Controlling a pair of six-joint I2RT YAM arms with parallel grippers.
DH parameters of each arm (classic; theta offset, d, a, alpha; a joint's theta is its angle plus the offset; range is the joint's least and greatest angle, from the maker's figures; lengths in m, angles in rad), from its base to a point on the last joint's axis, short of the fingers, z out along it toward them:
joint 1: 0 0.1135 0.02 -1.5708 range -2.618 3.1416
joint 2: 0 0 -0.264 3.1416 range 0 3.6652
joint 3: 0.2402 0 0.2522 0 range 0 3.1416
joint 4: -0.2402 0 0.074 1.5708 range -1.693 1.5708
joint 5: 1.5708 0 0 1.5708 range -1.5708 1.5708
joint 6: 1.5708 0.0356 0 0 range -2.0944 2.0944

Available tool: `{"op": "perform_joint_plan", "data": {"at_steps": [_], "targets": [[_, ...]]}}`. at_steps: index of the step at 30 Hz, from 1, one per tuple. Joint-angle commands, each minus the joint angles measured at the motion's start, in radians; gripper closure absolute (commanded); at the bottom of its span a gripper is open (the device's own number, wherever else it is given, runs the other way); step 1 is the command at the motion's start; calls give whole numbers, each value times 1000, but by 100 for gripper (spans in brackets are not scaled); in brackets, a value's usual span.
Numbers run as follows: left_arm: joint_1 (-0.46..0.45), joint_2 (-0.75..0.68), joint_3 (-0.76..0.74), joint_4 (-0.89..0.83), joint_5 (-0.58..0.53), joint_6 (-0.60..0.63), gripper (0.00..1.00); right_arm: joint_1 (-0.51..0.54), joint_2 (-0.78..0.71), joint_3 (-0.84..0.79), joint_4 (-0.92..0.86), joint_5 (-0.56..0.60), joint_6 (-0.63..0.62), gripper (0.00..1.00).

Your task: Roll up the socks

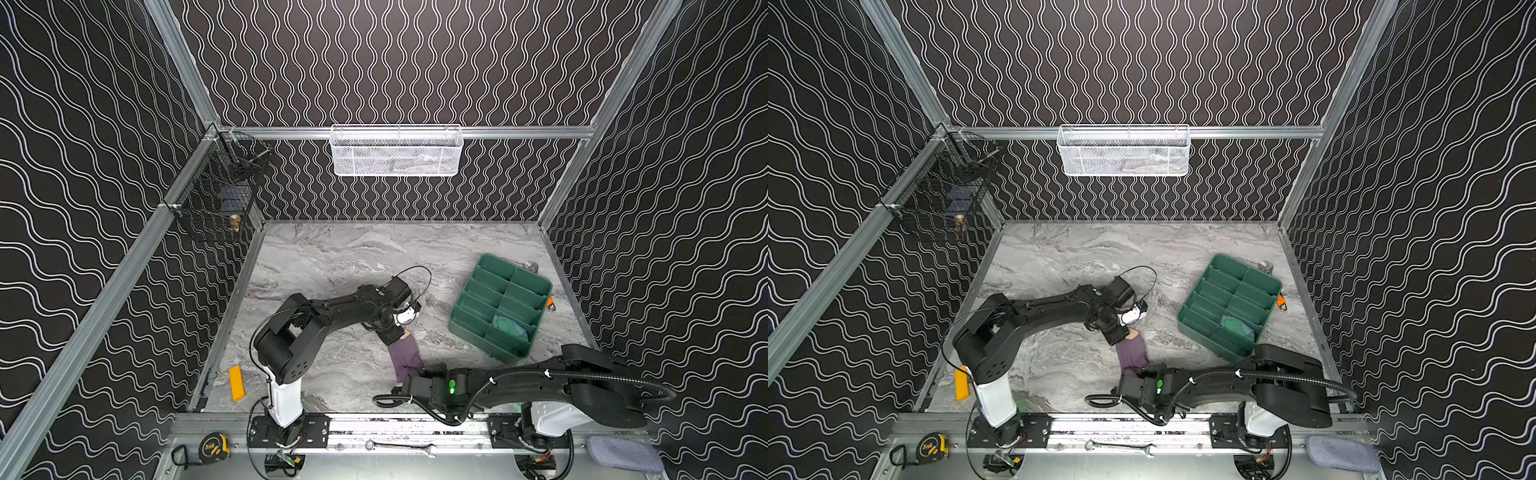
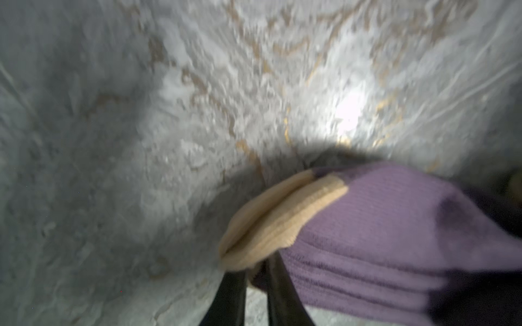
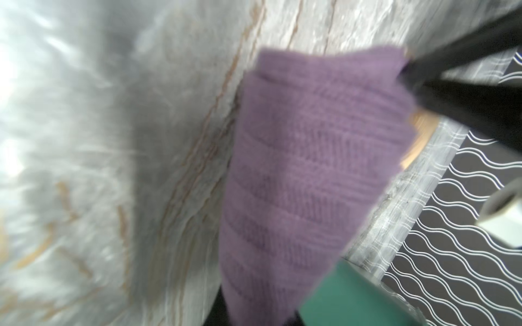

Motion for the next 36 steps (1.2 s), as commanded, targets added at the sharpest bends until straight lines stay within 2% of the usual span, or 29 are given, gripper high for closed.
{"op": "perform_joint_plan", "data": {"at_steps": [1, 4, 10, 15, 24, 27, 30, 36], "targets": [[-15, 56, 10, 30, 5, -12, 83, 8, -13, 48, -107, -111, -51, 96], [-37, 72, 50, 16, 8, 10, 84, -9, 15, 120, -172, -223, -94, 94], [-68, 43, 60, 5, -9, 21, 85, -150, 190, 350, -404, -499, -22, 92], [-78, -28, 29, 1, -8, 26, 86, -204, 242, 378, -422, -609, 2, 91], [-88, -98, 70, -36, 52, 79, 78, -241, 350, 385, -397, -619, 8, 90], [-89, -135, 106, -42, 36, 98, 76, -248, 377, 392, -403, -615, 15, 91], [-88, -202, 149, -46, -15, 132, 72, -257, 381, 388, -395, -615, 21, 90], [-82, -395, 215, -35, -252, 268, 59, -268, 385, 367, -327, -572, 34, 88]]}}
